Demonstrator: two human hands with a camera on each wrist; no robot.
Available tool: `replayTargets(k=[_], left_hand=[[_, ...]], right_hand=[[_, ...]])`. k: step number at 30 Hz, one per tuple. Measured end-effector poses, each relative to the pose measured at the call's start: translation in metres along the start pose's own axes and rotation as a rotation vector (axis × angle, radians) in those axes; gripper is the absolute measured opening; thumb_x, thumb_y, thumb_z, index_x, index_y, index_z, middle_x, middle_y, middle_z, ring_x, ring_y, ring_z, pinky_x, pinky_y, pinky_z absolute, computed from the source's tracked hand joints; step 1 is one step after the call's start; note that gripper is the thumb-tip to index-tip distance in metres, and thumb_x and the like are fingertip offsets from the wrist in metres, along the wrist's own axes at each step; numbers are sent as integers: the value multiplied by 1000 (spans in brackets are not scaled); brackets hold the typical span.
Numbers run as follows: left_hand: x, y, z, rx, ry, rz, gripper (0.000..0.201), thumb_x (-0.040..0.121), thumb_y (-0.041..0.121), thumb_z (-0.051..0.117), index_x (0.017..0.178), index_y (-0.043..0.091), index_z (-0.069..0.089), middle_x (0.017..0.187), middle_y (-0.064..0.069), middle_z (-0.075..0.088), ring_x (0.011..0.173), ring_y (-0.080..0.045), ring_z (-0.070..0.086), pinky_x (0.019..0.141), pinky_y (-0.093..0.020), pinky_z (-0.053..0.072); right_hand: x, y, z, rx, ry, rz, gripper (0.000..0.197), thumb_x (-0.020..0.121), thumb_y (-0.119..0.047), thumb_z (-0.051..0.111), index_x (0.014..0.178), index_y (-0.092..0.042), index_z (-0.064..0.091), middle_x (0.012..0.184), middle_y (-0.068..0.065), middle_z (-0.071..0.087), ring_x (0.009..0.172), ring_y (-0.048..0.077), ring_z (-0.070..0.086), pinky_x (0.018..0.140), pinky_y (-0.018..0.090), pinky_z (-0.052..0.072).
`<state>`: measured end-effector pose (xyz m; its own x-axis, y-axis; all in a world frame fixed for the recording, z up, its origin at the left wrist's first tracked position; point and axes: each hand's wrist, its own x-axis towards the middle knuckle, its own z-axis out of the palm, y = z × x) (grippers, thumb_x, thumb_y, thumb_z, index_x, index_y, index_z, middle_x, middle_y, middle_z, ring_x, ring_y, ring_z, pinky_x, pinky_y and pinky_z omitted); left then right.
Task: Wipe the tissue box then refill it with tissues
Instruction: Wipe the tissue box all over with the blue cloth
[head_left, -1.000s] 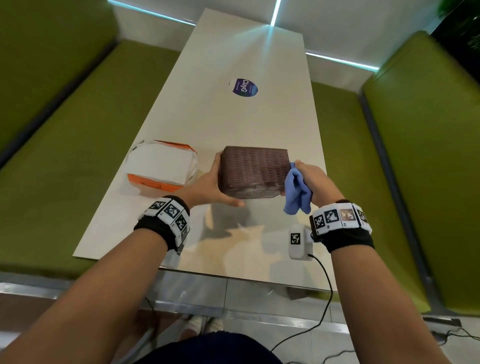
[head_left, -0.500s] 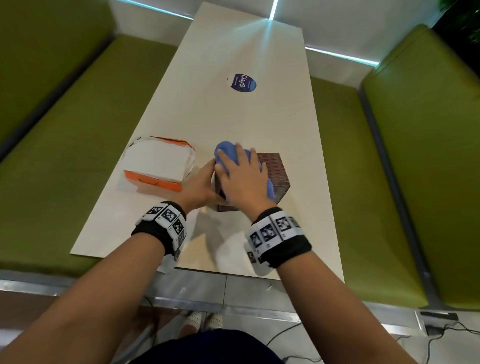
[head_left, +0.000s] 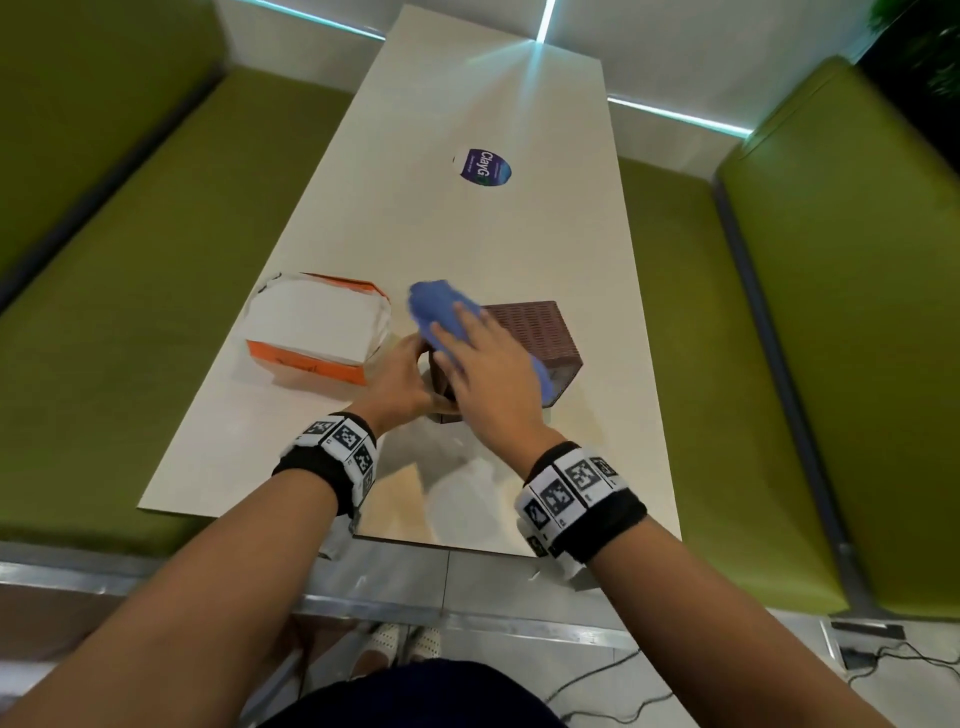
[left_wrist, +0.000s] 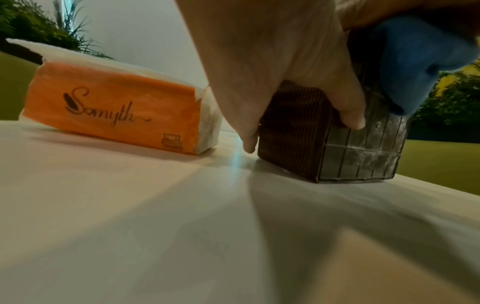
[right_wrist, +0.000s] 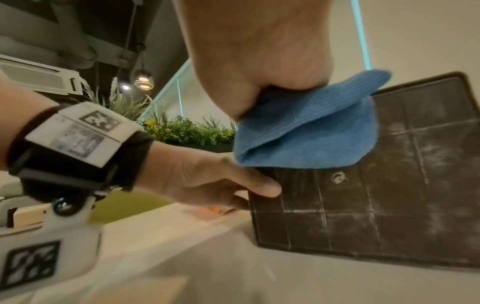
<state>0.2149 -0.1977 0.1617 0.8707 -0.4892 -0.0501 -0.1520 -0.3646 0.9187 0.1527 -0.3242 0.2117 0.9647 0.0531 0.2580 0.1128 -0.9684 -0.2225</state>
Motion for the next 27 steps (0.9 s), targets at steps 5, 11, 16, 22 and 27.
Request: replayTargets(k=[5, 11, 16, 22, 27], left_hand=[[-2, -2, -1, -72, -47, 3, 99, 51, 20, 93, 137, 22, 44, 126, 4, 62, 120, -12, 55, 98, -27, 44], [-2, -6, -1, -36, -42, -26, 104, 50, 27, 93, 139, 31, 40, 125, 10, 63, 118, -12, 58, 103, -38, 47], [-2, -6, 2, 34, -2, -52, 94, 54, 22, 92, 135, 18, 45, 116, 8, 61, 112, -15, 58, 88, -28, 45], [-4, -3, 1, -42, -34, -35, 101, 48, 33, 90, 136, 34, 41, 124, 11, 63, 120, -10, 56, 105, -41, 45], [-6, -2, 4, 35, 7, -108, 75, 63, 26, 76, 131, 7, 51, 119, -13, 66, 111, -30, 62, 91, -32, 50]], right_hand=[[18, 41, -16, 56, 8, 116, 37, 100, -24, 41, 135, -19, 55, 141, 11, 50, 127, 32, 48, 104, 45, 39], [11, 25, -20, -15, 35, 314, 39, 102, -25, 38, 138, -14, 50, 152, 12, 36, 139, 32, 33, 111, 45, 34], [2, 11, -7, 75, 38, -62, 36, 98, -25, 46, 130, -15, 60, 143, 13, 50, 129, 33, 48, 106, 33, 36], [1, 56, -29, 168, 144, 604, 40, 103, -30, 35, 134, -12, 52, 141, 14, 47, 127, 34, 46, 103, 41, 40], [-7, -26, 1, 34, 15, 49, 42, 96, -28, 38, 127, -13, 61, 143, 16, 50, 134, 38, 42, 110, 49, 36]])
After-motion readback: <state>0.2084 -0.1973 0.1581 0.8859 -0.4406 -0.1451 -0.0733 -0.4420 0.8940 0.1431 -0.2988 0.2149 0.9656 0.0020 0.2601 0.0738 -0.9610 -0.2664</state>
